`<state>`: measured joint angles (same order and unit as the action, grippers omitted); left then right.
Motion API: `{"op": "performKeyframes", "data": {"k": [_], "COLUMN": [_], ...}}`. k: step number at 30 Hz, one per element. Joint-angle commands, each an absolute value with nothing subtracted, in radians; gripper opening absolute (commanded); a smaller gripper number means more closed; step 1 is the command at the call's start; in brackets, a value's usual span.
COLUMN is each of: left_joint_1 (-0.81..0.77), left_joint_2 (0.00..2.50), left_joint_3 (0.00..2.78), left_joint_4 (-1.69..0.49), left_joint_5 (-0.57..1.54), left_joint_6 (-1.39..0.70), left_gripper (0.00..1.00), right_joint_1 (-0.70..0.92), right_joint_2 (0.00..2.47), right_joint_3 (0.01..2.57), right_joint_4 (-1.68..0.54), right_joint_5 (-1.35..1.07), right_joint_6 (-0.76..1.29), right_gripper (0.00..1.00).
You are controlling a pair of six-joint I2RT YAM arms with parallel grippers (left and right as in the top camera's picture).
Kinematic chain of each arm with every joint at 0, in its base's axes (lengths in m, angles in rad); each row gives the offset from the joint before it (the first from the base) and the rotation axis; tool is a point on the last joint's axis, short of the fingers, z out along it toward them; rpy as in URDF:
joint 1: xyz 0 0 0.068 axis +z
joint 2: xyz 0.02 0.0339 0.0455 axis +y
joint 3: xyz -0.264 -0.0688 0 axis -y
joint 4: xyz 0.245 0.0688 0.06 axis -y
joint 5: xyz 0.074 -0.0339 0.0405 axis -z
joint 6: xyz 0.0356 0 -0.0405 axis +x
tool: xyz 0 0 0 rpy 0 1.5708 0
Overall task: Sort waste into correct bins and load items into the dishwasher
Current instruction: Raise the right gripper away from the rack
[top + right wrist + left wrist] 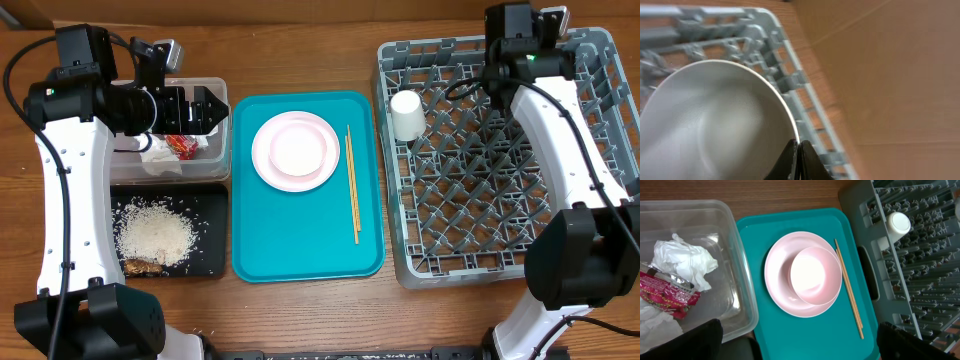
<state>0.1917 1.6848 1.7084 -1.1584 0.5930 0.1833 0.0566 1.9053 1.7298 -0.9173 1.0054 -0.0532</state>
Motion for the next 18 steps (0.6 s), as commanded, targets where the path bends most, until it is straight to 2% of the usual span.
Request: {"op": "performKeyframes", "data": {"k": [1,11,18], "left_joint_1": [0.189,0.189,0.189], "left_joint_2": [1.677,1.677,1.677], "left_joint_3": [1.735,1.735,1.735], "left_joint_4": [-1.158,-1.158,-1.158], "left_joint_5": [0.591,0.591,0.591], "left_joint_6": [0.176,0.176,0.176], "left_gripper": [1.00,1.00,1.00], "right_joint_1": [0.053,0.065,0.089], "right_joint_2": [1.874,1.877,1.879], "right_joint_3": [1.753,1.686,1.584], "right_joint_4": [-0.940,-0.970,-0.826], "right_joint_5": [1.118,1.114,1.145], "right_joint_6": [-0.308,-0.374,-0.508], "right_gripper": [0.04,0.04,0.04]}}
